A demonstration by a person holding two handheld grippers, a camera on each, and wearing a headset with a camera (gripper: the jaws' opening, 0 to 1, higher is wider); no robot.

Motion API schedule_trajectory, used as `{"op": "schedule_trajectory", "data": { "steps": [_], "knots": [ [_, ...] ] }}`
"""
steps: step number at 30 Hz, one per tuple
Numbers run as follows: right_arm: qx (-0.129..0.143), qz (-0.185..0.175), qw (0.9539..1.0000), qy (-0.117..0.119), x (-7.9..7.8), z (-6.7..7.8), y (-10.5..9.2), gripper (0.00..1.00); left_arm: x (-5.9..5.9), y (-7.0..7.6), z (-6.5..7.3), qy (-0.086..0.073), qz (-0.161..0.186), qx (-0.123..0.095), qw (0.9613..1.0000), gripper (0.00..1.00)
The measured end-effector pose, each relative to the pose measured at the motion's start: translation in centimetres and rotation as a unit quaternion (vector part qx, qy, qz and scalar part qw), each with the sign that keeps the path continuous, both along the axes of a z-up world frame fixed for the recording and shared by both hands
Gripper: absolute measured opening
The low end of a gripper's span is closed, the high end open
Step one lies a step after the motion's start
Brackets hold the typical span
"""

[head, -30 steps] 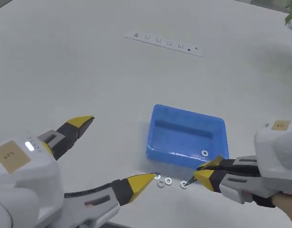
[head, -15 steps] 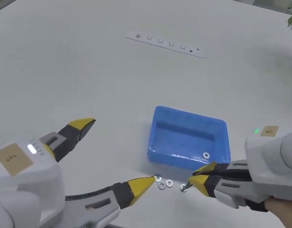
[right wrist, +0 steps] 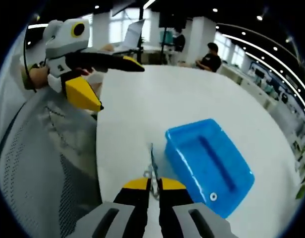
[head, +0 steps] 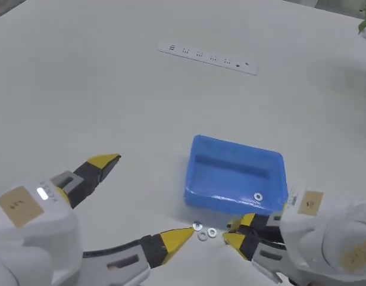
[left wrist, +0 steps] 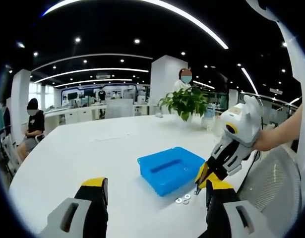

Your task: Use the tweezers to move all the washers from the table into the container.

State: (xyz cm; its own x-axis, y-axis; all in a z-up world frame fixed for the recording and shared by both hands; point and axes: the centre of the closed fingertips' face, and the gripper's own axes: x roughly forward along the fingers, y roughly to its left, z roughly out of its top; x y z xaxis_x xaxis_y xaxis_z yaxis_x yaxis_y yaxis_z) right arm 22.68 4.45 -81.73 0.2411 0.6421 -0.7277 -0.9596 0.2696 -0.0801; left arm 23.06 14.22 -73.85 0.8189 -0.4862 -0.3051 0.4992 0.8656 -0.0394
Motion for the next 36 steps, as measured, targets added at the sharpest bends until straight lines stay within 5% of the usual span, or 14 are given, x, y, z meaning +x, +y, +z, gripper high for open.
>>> {"op": "schedule_trajectory", "data": {
  "steps": [2,6,12,17,20,27,33,36],
  "knots": [
    [0.035,-0.025,0.999,0.012,0.3,0.1,0.1,0.02,0.0,-0.1,0.1,-0.001,0.0,0.001,1.0,0.82],
    [0.098,-0.093,0.9889,0.062,1.4,0.4,-0.8,0.02,0.0,-0.1,0.3,-0.001,0.003,0.0,1.0,0.81],
    [0.121,-0.116,0.9832,0.073,2.1,2.0,-1.8,0.02,0.0,-0.3,0.4,-0.001,0.001,0.004,1.0,0.81],
    [0.203,-0.17,0.958,0.11,3.5,5.2,-2.1,0.02,0.0,-0.3,0.5,-0.002,0.003,0.002,1.0,0.81],
    [0.231,-0.187,0.9487,0.109,4.6,6.8,-2.4,0.02,0.0,-0.3,0.6,-0.003,0.003,0.001,1.0,0.81],
    [0.244,-0.214,0.9428,0.074,7.9,7.9,-3.3,0.03,0.0,-0.2,0.5,-0.003,0.002,0.001,1.0,0.81],
    [0.224,-0.24,0.9429,0.054,10.4,5.7,-3.7,0.03,0.0,-0.1,0.5,-0.004,0.004,0.002,1.0,0.81],
    [0.208,-0.24,0.9465,0.053,10.8,4.2,-3.5,0.03,0.0,-0.1,0.5,-0.004,0.005,0.002,1.0,0.8]
  ]
}}
